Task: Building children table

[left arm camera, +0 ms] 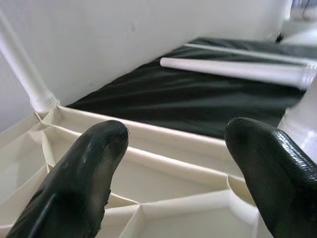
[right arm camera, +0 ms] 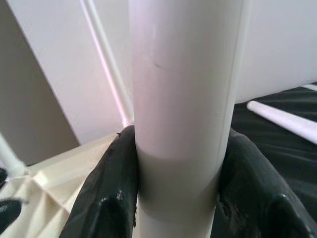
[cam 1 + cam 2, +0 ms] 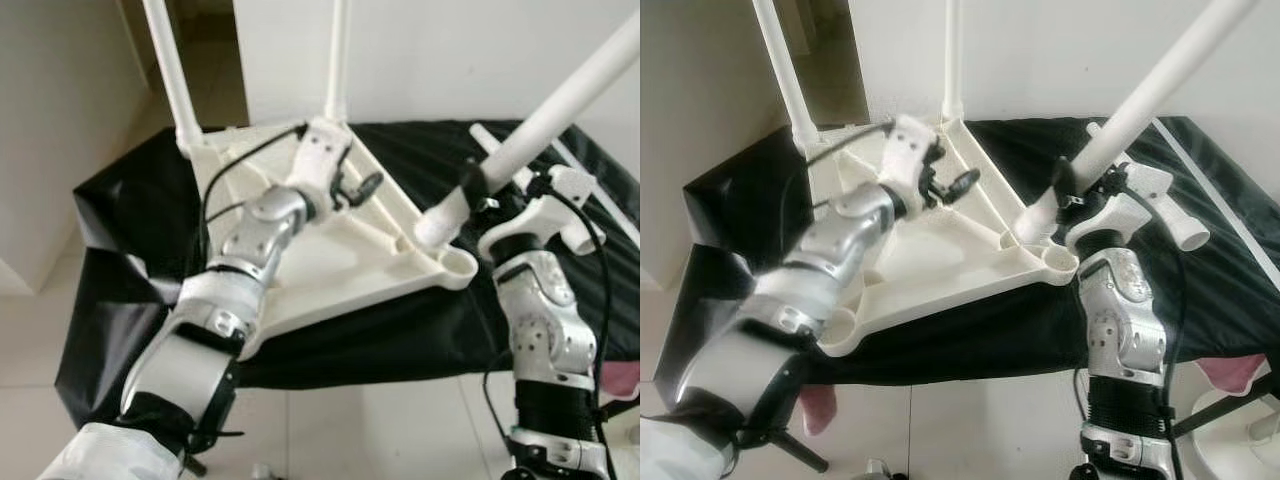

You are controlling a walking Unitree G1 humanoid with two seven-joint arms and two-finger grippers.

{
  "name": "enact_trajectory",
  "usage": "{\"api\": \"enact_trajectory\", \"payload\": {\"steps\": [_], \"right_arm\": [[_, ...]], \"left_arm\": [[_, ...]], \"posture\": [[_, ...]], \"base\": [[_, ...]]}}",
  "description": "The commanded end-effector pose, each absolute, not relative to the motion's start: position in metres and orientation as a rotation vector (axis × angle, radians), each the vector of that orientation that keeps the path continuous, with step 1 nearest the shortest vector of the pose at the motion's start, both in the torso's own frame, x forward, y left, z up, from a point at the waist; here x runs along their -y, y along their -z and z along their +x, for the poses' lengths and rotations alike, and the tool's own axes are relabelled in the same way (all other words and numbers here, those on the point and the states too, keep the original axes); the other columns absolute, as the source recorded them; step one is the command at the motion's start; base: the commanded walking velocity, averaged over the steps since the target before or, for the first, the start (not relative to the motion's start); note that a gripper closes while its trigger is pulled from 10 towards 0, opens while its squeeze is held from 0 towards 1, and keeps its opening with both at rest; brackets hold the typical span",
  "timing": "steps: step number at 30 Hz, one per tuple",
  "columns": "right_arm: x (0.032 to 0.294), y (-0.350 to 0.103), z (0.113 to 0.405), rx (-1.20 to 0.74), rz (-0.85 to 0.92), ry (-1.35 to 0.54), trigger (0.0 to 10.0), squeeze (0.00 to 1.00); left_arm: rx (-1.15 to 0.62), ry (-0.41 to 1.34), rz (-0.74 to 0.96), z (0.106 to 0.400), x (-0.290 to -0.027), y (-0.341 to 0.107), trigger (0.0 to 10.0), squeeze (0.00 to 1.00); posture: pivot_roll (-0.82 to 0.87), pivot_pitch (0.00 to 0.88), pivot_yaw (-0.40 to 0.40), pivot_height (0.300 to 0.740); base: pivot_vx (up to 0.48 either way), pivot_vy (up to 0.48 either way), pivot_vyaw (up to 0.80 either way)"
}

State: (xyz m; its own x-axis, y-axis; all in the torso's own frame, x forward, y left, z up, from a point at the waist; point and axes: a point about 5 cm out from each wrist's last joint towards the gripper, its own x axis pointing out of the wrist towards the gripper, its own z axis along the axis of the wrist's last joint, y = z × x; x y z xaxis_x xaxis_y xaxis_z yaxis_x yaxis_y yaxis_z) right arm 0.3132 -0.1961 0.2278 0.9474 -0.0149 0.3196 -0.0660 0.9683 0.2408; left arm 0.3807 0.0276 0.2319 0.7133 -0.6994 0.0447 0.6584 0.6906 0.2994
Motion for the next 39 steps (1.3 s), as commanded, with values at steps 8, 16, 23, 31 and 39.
{"api": "enact_trajectory", "payload": {"steps": [8, 16, 23, 31, 39], "right_arm": [[0.201, -0.221, 0.314, 0.288, 0.077, 0.050, 10.0, 0.00], [0.204, -0.215, 0.314, 0.269, 0.049, 0.068, 10.0, 0.00], [0.212, -0.192, 0.315, 0.205, 0.062, 0.090, 10.0, 0.00], [0.214, -0.172, 0.313, 0.148, 0.060, 0.100, 10.0, 0.00], [0.210, -0.166, 0.316, 0.160, 0.046, 0.057, 10.0, 0.00]], "left_arm": [[0.092, 0.938, 0.278, 0.349, 0.001, -0.184, 10.0, 0.00], [0.126, 1.119, 0.235, 0.324, 0.011, -0.181, 10.0, 0.00], [0.126, 1.206, 0.211, 0.306, 0.014, -0.177, 10.0, 0.00], [0.117, 1.184, 0.207, 0.306, 0.011, -0.177, 10.0, 0.00], [0.115, 1.175, 0.208, 0.306, 0.009, -0.181, 10.0, 0.00]], "posture": [[0.03, 0.000, -0.007, 0.740], [0.04, 0.000, -0.008, 0.740], [0.05, 0.000, -0.014, 0.740], [0.04, 0.000, -0.016, 0.740], [0.04, 0.000, -0.011, 0.740]], "base": [[0.000, 0.000, 0.00], [0.000, 0.000, 0.00], [0.000, 0.000, 0.00], [0.000, 0.000, 0.00], [0.000, 0.000, 0.00]]}}
